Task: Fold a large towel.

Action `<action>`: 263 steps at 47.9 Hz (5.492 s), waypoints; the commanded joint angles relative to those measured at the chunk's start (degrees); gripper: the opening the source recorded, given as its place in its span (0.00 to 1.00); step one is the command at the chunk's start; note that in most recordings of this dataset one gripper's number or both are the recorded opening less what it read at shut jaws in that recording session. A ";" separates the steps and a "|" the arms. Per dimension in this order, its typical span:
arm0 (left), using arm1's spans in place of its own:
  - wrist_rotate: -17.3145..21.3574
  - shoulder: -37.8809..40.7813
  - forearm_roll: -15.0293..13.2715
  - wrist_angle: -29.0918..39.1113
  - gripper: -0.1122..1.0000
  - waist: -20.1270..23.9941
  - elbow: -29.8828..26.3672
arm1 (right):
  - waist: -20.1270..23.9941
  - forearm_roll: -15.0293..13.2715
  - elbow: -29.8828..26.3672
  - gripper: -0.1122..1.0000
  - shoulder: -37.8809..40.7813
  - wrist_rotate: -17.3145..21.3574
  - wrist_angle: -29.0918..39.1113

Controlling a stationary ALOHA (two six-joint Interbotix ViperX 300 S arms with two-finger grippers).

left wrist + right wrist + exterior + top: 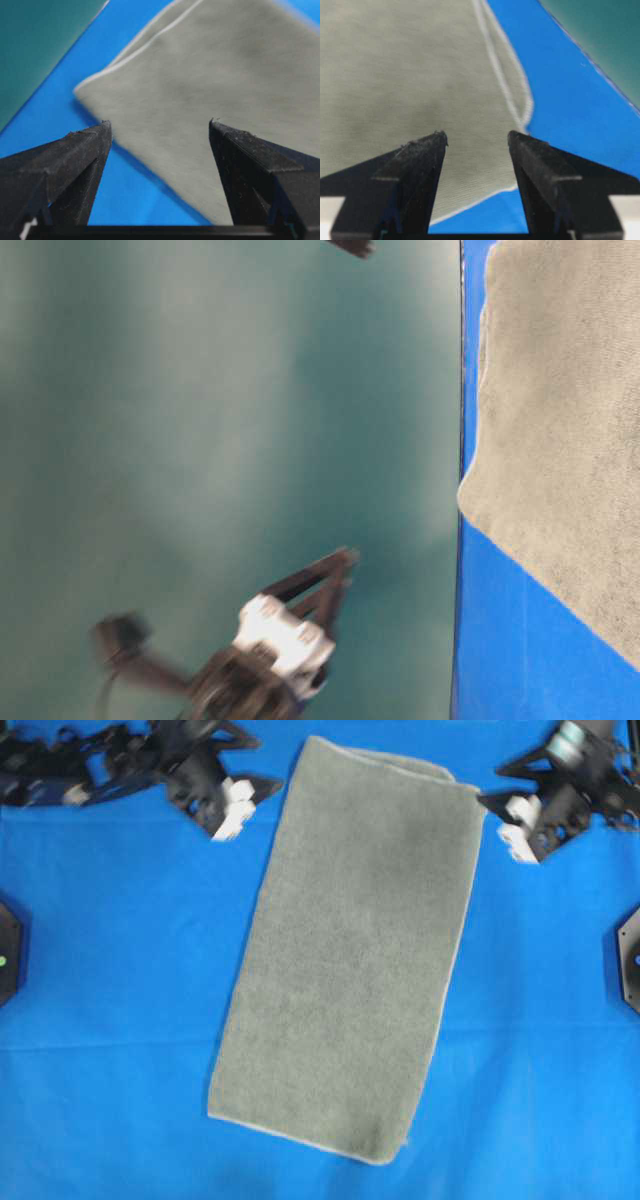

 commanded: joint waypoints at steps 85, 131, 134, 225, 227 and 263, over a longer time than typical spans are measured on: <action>2.29 -4.39 0.09 4.83 0.13 -3.60 2.90 | 8.44 -1.23 -10.11 0.13 8.00 0.70 4.75; -12.83 0.18 -0.62 6.06 0.13 -45.88 13.71 | 50.80 10.46 -17.93 0.13 23.47 19.16 10.55; -12.83 0.70 -0.62 6.06 0.13 -45.97 12.92 | 50.80 10.46 -18.28 0.13 23.64 19.16 10.11; 0.62 -71.02 0.00 22.41 0.75 -38.76 26.72 | 58.71 -24.70 7.73 0.63 -45.70 32.08 29.27; 0.26 -72.69 0.09 22.41 0.74 -37.71 28.21 | 58.71 -25.58 9.23 0.63 -47.11 34.10 30.15; -1.67 -75.59 -0.53 22.50 0.74 -30.23 35.86 | 58.71 -27.16 14.77 0.60 -43.68 46.85 36.74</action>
